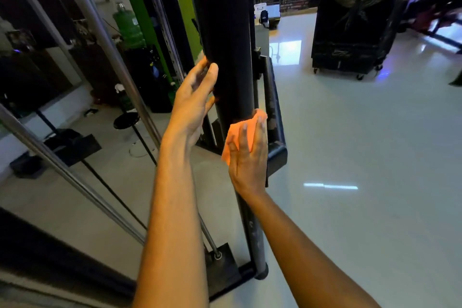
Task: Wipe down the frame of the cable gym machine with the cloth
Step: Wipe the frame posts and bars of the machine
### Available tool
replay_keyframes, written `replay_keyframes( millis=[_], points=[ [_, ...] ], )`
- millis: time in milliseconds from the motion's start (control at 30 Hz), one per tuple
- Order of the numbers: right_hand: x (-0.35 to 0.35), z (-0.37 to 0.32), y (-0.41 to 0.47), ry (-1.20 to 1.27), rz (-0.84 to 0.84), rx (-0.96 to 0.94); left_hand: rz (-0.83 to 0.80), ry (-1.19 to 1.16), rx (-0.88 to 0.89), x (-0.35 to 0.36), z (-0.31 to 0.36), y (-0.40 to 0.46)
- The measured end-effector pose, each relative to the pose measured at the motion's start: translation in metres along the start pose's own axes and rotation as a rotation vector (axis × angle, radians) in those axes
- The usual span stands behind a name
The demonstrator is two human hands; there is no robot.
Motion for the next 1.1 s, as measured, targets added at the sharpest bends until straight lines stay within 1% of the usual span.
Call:
replay_keyframes(
  millis=[67,167,333,400,500,600,700,767,867,933,967,1033,1100],
  points=[
    [0.01,0.011,-0.027,-0.056,-0.029,-0.012,0.002,-0.011,-0.006,0.0,-0.011,-0.001],
    [0.01,0.005,-0.019,-0.028,-0.037,-0.017,-0.012,-0.01,-0.007,0.0,-0.022,-0.004],
    [-0.02,-0.037,0.042,0.087,0.119,-0.041,-0.065,-0.019,-0.023,-0.002,-0.035,0.0],
    [-0.018,-0.036,0.043,0.042,0.144,-0.04,-0.067,-0.031,-0.048,-0.002,-0.044,0.0],
    [0.006,-0.01,0.005,-0.074,0.091,-0.041,-0.079,-0.054,-0.065,-0.002,-0.06,-0.003],
    [0.033,0.032,-0.063,-0.173,-0.037,0.021,-0.098,-0.05,-0.087,-0.002,-0.078,-0.007],
    [0.041,0.049,-0.096,-0.205,-0.098,0.047,-0.129,-0.038,-0.117,-0.003,-0.099,-0.013],
    [0.035,0.036,-0.076,-0.159,-0.062,0.041,-0.14,-0.051,-0.153,-0.002,-0.111,-0.015],
    [0.016,0.007,-0.025,-0.049,0.075,0.041,-0.133,-0.067,-0.18,-0.004,-0.122,-0.015],
    [0.007,0.0,-0.005,0.022,0.143,0.074,-0.148,-0.075,-0.186,-0.005,-0.126,-0.016],
    [0.007,0.0,-0.004,0.036,0.15,0.087,-0.153,-0.076,-0.185,-0.005,-0.128,-0.017],
    [0.015,0.007,-0.021,-0.015,0.102,0.062,-0.157,-0.072,-0.193,-0.007,-0.131,-0.02],
    [0.034,0.024,-0.058,-0.135,-0.022,0.001,-0.164,-0.072,-0.189,-0.007,-0.134,-0.021]
  ],
)
Point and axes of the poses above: each hand's wrist, its own y-axis towards the middle knuckle, its own x-axis out of the palm, z = x × y, the point moved 9 cm from there along y, towards the middle knuckle, and after that the axes turned 5 degrees about y, right-handed, at the moved point
